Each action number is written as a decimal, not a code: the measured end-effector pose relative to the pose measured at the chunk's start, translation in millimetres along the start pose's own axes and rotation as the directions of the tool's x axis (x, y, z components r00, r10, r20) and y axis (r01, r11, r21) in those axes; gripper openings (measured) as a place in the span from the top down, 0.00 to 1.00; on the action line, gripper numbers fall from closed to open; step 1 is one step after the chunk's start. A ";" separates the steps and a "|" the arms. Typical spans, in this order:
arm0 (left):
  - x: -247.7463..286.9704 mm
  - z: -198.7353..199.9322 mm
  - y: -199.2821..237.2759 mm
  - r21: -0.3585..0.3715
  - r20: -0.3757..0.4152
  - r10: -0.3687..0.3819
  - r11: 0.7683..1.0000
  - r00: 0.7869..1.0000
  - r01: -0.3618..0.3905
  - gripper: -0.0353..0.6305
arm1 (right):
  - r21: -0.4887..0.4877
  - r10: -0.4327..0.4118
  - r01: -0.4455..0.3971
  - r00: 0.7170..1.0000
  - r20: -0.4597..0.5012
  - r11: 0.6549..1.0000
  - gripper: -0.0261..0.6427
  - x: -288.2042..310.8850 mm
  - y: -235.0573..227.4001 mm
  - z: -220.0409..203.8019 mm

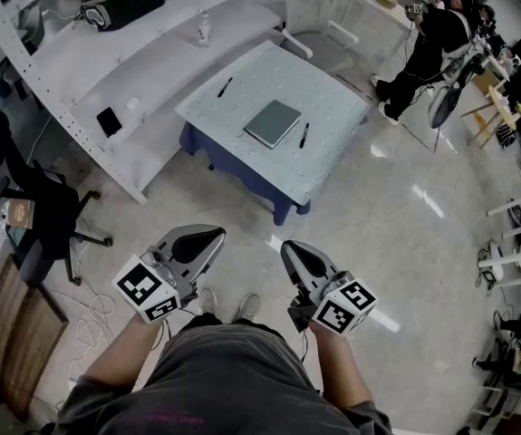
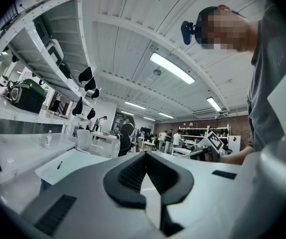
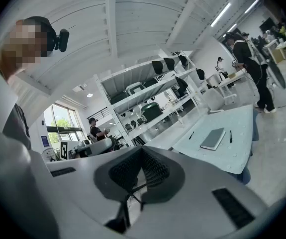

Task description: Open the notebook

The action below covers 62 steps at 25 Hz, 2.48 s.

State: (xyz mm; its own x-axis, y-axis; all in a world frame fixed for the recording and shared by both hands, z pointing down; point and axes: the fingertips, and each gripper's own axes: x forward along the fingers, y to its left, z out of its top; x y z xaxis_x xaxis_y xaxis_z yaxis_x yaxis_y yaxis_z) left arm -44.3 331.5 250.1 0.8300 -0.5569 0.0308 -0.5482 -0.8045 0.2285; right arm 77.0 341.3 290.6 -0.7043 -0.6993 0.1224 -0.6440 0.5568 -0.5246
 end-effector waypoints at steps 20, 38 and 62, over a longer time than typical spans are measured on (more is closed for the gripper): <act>7.8 -6.0 2.7 0.003 -0.006 0.010 1.000 1.000 -0.010 0.95 | -0.015 0.010 -0.011 1.000 -0.015 1.000 0.96 4.0 -5.0 0.7; 7.1 -8.4 -0.4 0.017 -0.011 0.021 1.000 1.000 -0.021 0.94 | 0.024 0.012 -0.012 1.000 -0.014 1.000 0.96 -1.2 -9.0 -5.2; 14.6 -9.4 -2.9 0.037 -0.022 0.054 0.998 0.998 -0.053 0.75 | 0.025 0.020 -0.020 1.000 -0.010 0.999 0.96 -8.2 -18.1 -2.2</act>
State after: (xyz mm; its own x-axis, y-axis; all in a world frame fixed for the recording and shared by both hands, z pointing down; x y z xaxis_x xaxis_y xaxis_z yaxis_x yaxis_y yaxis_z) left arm -29.7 327.7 259.0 0.8015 -0.5945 0.0643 -0.5947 -0.7811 0.1903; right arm 93.9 337.9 300.9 -0.7199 -0.6836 0.1200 -0.6223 0.5592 -0.5478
